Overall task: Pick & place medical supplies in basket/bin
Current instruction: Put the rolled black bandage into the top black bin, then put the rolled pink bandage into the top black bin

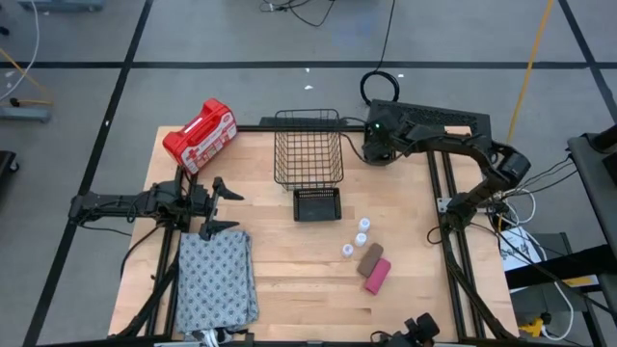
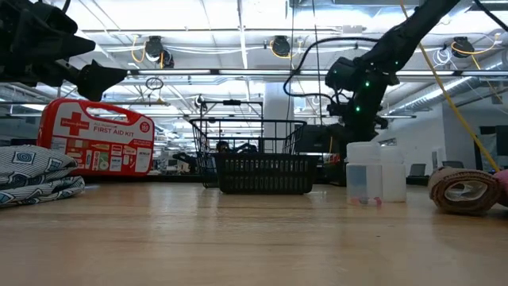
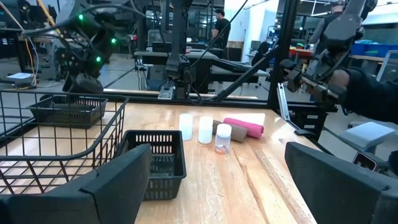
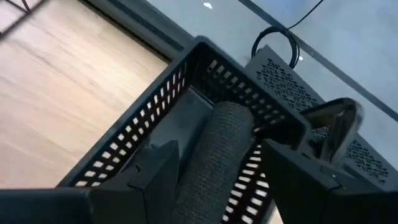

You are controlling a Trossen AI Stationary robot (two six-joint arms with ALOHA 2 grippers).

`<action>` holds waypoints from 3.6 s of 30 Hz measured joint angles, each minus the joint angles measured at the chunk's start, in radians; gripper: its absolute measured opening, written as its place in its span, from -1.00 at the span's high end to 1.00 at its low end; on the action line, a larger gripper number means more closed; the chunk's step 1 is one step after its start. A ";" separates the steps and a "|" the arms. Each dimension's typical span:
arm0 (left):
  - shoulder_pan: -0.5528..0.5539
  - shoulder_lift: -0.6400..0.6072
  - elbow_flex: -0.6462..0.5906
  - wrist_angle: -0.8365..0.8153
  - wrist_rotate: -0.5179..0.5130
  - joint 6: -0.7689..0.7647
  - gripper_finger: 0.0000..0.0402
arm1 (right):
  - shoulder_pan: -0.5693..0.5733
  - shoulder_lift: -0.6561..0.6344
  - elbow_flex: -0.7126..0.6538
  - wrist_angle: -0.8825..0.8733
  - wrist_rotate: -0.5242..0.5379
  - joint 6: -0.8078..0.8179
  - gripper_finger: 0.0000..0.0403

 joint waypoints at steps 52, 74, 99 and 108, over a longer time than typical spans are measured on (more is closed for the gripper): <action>0.000 0.000 0.000 0.000 0.000 0.000 -0.86 | 0.539 -0.440 -0.030 -0.105 -0.107 0.124 -0.05; 0.000 0.000 0.000 0.000 0.000 0.000 -0.86 | 1.495 -0.366 -0.078 0.415 0.021 0.066 -0.02; 0.000 0.000 0.000 0.000 0.000 0.000 -0.86 | 1.503 -0.002 0.061 -0.422 -0.096 0.269 -0.10; 0.000 0.000 0.000 0.000 0.000 0.000 -0.86 | 1.474 -0.004 -0.030 -0.474 -0.111 0.377 -0.07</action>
